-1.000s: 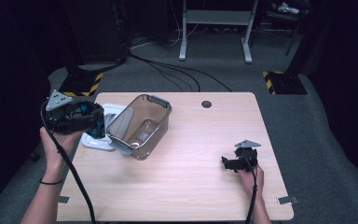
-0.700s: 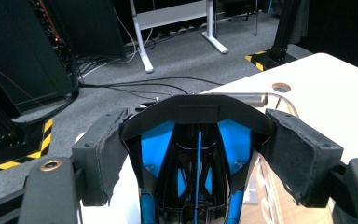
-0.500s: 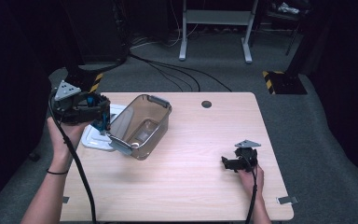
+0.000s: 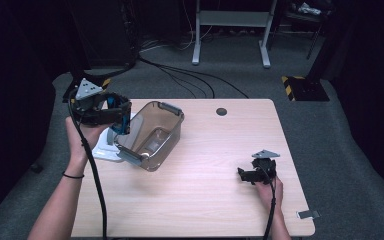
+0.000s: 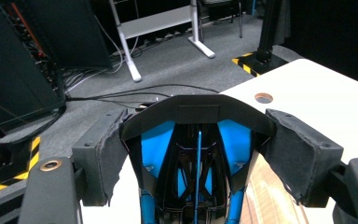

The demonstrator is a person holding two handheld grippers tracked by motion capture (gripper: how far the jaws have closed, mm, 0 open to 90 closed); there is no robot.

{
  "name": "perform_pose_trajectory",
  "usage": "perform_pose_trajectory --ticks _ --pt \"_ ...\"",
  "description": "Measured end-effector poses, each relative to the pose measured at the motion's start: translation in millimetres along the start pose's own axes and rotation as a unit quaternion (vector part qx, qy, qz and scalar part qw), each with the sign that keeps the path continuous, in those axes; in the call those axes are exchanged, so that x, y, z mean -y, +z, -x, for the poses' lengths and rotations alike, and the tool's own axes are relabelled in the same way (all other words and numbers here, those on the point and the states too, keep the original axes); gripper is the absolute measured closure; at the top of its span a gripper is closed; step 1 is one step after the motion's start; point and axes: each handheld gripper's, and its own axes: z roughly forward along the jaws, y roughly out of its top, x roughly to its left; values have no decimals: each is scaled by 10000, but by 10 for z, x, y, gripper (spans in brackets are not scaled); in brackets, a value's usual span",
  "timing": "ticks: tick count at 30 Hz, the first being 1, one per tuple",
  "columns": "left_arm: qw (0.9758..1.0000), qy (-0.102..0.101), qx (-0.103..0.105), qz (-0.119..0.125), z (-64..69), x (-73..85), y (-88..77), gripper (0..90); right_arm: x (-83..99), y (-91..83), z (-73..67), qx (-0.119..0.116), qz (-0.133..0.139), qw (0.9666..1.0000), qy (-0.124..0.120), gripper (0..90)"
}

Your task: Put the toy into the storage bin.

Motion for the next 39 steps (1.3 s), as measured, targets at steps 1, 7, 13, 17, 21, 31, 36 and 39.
perform_pose_trajectory --ticks 1,7,13,17,21,31,36,39 --pt "10000 3 25 -12 20 -7 20 249 0 -1 -2 1 -10 10000 11 59" --pt "9998 19 164 -86 127 8 157 249 0 -2 -3 0 -10 10000 18 59" --pt "9993 -48 286 -254 173 116 307 249 0 -1 -5 -2 -12 10000 17 59" --pt "9986 -100 364 -370 196 213 401 249 0 -2 -6 -12 -13 10000 20 59" --pt "9979 -114 429 -476 224 312 475 249 0 -1 -5 -2 -11 10000 17 59" --pt "9965 -226 515 -623 247 537 578 249 0 -1 -6 -1 -12 10000 18 59" --pt "9957 -312 532 -694 240 652 618 249 0 -2 -5 -1 -13 10000 15 59" --pt "9949 -404 569 -729 231 725 651 249 0 -2 -6 -1 -12 10000 18 59"
